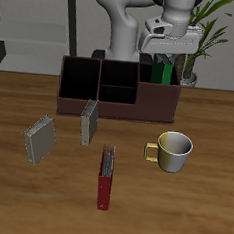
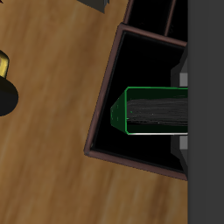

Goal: Place the green book into the back desk caddy's right compartment

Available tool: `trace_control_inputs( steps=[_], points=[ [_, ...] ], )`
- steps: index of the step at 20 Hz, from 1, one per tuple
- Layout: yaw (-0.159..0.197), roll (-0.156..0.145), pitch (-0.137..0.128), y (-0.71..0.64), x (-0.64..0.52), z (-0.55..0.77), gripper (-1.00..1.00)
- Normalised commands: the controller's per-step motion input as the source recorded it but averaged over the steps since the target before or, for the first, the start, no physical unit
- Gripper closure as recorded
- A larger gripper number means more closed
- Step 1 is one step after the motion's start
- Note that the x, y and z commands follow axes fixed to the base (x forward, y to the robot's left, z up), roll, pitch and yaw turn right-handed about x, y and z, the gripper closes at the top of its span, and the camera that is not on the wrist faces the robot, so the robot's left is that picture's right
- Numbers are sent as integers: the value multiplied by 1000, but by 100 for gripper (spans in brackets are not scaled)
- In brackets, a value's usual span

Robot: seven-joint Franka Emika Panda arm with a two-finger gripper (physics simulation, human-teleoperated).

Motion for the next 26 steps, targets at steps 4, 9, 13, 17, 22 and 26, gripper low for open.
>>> trace_control_inputs(
  steps=[4,9,13,17,22,26],
  points=[
    [11,4,49,-7,63,-242,100],
    [11,6,36,19,50,-163,100],
    [19,11,47,37,56,-205,100],
    [7,-1,32,-25,57,-137,100],
    [0,36,94,-8,72,-253,100],
    [-28,-27,21,-93,52,-22,-100]
  ],
)
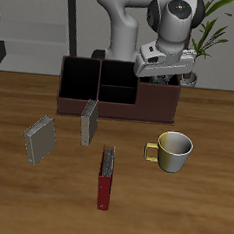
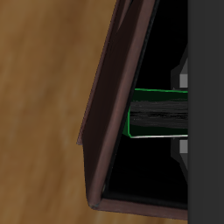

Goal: Place the green book into the back desk caddy's right compartment

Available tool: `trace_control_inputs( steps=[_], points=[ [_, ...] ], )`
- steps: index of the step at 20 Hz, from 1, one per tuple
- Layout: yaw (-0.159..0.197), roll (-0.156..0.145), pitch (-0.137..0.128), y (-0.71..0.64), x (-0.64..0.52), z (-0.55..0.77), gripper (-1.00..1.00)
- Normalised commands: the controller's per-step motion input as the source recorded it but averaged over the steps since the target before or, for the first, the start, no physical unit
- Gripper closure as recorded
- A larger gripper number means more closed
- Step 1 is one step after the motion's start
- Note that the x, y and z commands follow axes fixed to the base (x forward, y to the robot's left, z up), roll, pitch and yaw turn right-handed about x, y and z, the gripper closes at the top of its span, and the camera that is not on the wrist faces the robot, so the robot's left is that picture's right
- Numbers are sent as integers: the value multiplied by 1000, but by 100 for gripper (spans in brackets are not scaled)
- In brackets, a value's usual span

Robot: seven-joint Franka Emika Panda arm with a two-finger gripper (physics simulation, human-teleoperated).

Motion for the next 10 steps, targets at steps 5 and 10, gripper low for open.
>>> trace_control_inputs(
  steps=[5,10],
  points=[
    [-8,4,-1,-24,-30,54,-100],
    [-4,2,-16,-27,21,89,-100]
  ],
)
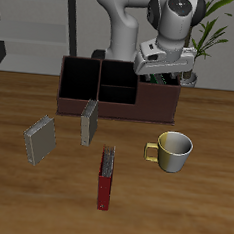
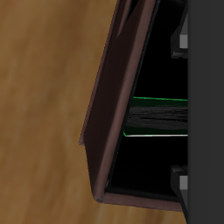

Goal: Place the green book into the back desk caddy's right compartment

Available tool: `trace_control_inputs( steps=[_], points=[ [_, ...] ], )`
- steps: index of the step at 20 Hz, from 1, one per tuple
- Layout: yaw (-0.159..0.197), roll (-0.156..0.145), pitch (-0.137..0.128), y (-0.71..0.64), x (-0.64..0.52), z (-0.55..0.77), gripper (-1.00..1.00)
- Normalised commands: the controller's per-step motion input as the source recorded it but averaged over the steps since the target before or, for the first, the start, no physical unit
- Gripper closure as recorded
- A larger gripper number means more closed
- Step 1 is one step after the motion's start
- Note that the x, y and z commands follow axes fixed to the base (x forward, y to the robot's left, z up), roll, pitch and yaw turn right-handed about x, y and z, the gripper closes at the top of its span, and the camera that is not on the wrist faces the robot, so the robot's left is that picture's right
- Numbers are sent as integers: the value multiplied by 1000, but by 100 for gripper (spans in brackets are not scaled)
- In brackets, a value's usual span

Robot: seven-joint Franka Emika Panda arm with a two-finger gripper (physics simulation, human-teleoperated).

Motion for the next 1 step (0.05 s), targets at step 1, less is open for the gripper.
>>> trace_control_inputs(
  steps=[1],
  points=[
    [-39,3,6,-48,54,94,-100]
  ],
)
